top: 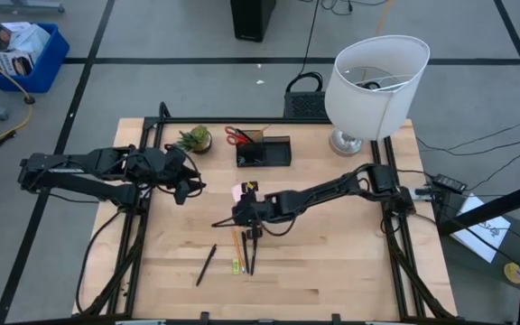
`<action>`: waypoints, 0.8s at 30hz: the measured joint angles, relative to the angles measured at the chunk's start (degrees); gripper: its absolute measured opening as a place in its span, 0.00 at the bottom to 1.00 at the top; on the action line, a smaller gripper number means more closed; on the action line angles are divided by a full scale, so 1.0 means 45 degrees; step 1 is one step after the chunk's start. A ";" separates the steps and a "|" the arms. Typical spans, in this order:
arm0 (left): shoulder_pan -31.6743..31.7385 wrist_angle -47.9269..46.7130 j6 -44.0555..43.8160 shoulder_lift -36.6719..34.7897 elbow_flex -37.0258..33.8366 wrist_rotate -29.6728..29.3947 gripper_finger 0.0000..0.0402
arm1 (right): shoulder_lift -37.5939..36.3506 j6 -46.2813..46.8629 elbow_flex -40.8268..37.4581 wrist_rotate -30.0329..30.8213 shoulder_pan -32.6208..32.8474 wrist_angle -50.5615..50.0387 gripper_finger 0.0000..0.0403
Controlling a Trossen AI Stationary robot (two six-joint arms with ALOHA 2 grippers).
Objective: Pick and place office supplies into organizer
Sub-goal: Put the pink sticky notes into the black desk organizer
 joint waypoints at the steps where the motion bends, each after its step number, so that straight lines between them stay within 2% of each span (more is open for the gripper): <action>1: -0.0009 -0.0031 0.0004 0.0000 0.0000 0.0028 0.58 | 0.0129 -0.0131 -0.0003 0.0167 -0.0003 -0.0206 0.45; 12: -0.0228 -0.0026 -0.0069 0.0000 0.0000 0.0081 0.58 | 0.0924 0.0834 -0.0003 0.0460 -0.0423 -0.0017 0.45; 14: -0.0228 -0.0026 -0.0060 0.0000 0.0000 0.0083 0.58 | 0.0945 0.0794 -0.0008 0.0753 -0.0488 0.0035 0.45; 24: -0.0228 -0.0026 -0.0030 0.0000 0.0000 0.0048 0.58 | 0.0921 0.0120 0.0006 0.0591 -0.0678 0.0626 0.45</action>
